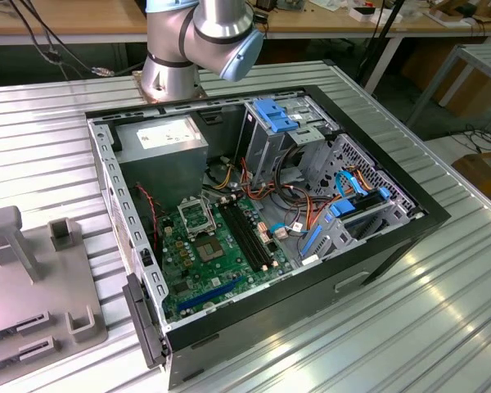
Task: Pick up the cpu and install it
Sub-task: 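Pick up the cpu and move it towards the insertion slot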
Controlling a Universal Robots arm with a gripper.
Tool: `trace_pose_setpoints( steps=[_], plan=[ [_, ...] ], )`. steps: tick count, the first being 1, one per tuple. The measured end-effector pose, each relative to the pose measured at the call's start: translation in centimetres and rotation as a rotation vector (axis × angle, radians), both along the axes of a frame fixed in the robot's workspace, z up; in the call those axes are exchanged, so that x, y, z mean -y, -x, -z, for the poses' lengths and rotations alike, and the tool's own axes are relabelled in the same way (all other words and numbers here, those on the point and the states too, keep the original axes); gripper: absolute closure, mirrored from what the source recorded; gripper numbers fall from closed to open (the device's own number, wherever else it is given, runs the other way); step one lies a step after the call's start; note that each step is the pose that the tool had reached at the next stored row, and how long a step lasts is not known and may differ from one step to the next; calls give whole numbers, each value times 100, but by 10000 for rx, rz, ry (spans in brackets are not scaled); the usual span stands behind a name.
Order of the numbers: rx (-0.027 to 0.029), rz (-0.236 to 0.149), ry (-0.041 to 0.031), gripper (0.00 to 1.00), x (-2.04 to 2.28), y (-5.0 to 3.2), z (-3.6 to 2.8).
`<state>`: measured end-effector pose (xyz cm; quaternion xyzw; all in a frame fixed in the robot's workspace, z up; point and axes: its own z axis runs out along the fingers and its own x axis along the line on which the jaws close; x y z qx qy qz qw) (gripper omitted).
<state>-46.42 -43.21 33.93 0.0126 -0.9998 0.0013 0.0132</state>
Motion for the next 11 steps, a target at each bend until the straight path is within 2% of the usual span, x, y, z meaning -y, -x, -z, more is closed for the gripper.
trace_pose_setpoints(
  steps=[7,10,11],
  plan=[
    [8,1,-14,50,3,1,15],
    [13,0,-18,50,5,0,50],
    [17,0,-18,50,6,0,80]
  ],
)
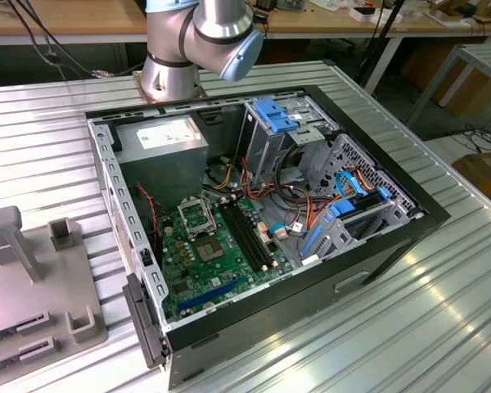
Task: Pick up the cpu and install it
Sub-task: 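Pick up the cpu and move it towards the insertion slot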
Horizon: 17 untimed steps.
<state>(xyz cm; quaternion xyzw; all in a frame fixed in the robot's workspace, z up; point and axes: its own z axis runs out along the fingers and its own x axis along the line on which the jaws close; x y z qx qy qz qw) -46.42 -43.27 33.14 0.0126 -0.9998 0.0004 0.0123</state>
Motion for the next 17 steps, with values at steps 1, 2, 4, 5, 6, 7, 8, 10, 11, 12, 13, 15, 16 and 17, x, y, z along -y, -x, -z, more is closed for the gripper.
trace_pose_setpoints(
  steps=[1,2,4,5,6,7,8,10,11,12,13,15,16,17],
  plan=[
    [1,0,1,50,1,0,24],
    [2,0,1,50,1,0,38],
    [2,0,2,50,1,0,43],
    [3,-1,2,50,1,0,43],
    [45,-1,1,50,1,0,57],
    [74,0,1,50,1,0,66],
    [74,-1,1,50,1,0,66],
    [75,-1,1,50,1,0,66],
    [75,0,1,50,1,0,66],
    [75,0,1,50,1,0,66],
    [75,-1,1,50,1,0,66],
    [76,0,1,50,1,0,67],
    [77,0,1,49,1,0,67],
    [77,-1,1,49,1,0,67]
  ],
)
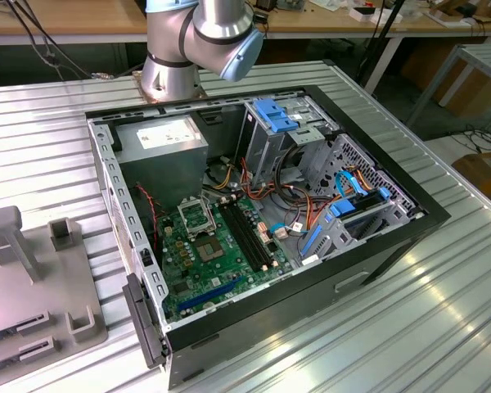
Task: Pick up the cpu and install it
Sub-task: 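Pick up the cpu and move it towards the insertion slot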
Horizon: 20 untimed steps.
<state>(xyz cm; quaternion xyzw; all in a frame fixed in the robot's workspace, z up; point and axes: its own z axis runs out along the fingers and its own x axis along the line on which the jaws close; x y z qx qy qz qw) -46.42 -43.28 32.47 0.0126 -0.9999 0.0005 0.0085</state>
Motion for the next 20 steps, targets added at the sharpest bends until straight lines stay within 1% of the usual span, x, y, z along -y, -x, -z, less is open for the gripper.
trace_pose_setpoints(
  steps=[1,2,9,12,13,17,19,20],
  plan=[
    [0,0,0,49,0,0,0],
    [1,0,-1,43,0,0,0],
    [5,-21,-2,43,0,1,3],
    [3,-215,-2,43,4,2,8],
    [3,-375,-2,43,5,1,13],
    [3,-724,-1,43,8,2,37],
    [2,-733,-1,43,12,1,73],
    [3,-701,-1,43,16,1,103]
  ],
)
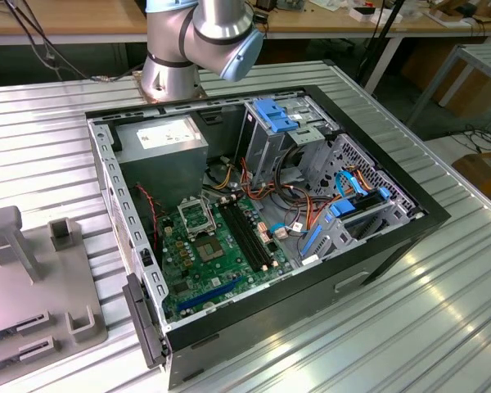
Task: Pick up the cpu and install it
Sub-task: 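Pick up the cpu and move it towards the insertion slot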
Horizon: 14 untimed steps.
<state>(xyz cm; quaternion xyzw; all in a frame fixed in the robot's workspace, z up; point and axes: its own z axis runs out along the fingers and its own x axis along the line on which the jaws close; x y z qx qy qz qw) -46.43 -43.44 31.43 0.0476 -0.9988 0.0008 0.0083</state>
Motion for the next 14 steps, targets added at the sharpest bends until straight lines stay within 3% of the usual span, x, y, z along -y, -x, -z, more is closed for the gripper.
trace_pose_setpoints(
  steps=[5,14],
  plan=[
    [1,328,-1,43,14,0,113],
    [-1,377,0,43,15,1,295]
  ],
)
